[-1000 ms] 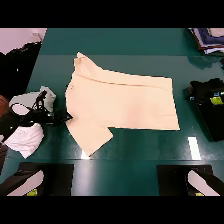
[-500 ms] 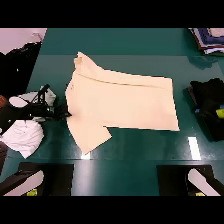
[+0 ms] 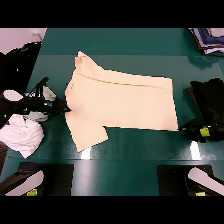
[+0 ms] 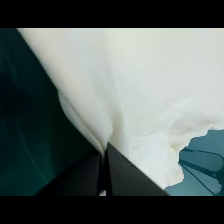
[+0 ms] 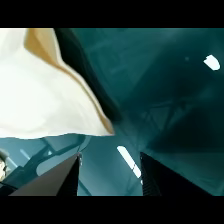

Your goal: Fold the shirts.

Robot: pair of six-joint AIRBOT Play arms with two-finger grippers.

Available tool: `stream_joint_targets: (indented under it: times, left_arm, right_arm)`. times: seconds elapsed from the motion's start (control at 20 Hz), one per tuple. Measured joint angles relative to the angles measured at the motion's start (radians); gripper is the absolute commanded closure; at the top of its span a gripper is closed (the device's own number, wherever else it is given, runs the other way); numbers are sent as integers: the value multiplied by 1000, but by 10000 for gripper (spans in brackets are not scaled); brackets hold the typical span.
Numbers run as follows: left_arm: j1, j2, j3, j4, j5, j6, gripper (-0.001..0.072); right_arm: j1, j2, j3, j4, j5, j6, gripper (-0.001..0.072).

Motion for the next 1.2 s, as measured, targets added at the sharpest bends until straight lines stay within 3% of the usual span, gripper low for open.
stream_joint_targets:
  times: [0.1,0.2,0.3,0.35,0.45,0.5,0.7,0.9,1.2]
  left_arm:
    - [0,0,1,0,-2,1,681]
    - [0,0,2,-1,-3,1,681]
    - [0,0,2,0,-3,1,682]
    - [0,0,2,-1,-6,1,682]
    - [0,0,2,0,-8,1,682]
    - [0,0,2,0,-13,1,682]
    - [0,31,7,1,-25,-1,684]
    - [2,150,100,34,-52,-34,683]
    - [3,285,586,66,-165,-97,682]
  right_arm:
    - [44,-32,11,22,-26,-2,289]
    - [89,-57,33,29,-61,2,409]
    - [131,-79,57,31,-89,5,443]
    - [150,-86,64,29,-101,7,558]
    - [188,-97,75,25,-129,9,613]
    - [206,-100,78,26,-138,9,696]
    - [253,-92,84,24,-163,12,698]
    - [269,27,163,18,-148,12,698]
    - [269,289,593,23,-106,24,698]
